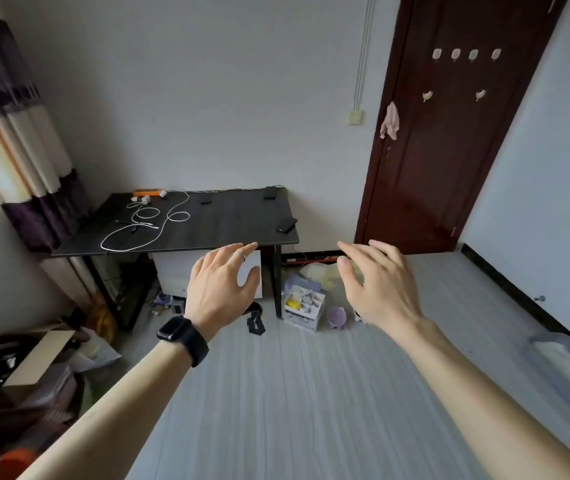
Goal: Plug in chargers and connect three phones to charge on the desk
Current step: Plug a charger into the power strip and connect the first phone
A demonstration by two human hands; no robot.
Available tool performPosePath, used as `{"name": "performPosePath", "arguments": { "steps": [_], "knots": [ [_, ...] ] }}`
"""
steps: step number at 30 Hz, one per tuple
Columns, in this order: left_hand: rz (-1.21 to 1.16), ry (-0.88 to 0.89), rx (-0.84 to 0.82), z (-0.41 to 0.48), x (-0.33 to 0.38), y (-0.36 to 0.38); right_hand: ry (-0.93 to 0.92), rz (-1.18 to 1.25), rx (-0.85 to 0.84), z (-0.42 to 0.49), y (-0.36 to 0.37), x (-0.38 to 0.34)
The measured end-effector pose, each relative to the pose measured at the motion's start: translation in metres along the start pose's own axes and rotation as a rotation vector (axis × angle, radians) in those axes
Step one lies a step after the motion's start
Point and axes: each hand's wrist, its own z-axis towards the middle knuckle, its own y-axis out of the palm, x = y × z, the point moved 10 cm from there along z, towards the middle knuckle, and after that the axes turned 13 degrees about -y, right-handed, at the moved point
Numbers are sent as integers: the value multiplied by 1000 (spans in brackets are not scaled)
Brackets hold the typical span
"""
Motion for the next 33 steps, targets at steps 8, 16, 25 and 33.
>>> {"name": "performPosePath", "arguments": {
  "steps": [8, 16, 25, 33],
  "knots": [
    [50, -31, -75, 100, -64, 70, 60, 25, -57, 71, 106, 28],
    [96, -71, -155, 205, -109, 170, 113, 79, -151, 142, 233, 82],
    [31, -214, -176, 349, -145, 274, 122, 141, -251, 262, 373, 164],
    [81, -296, -256, 435, -216, 359, 135, 191, -381, 334, 507, 192]
  ]
}}
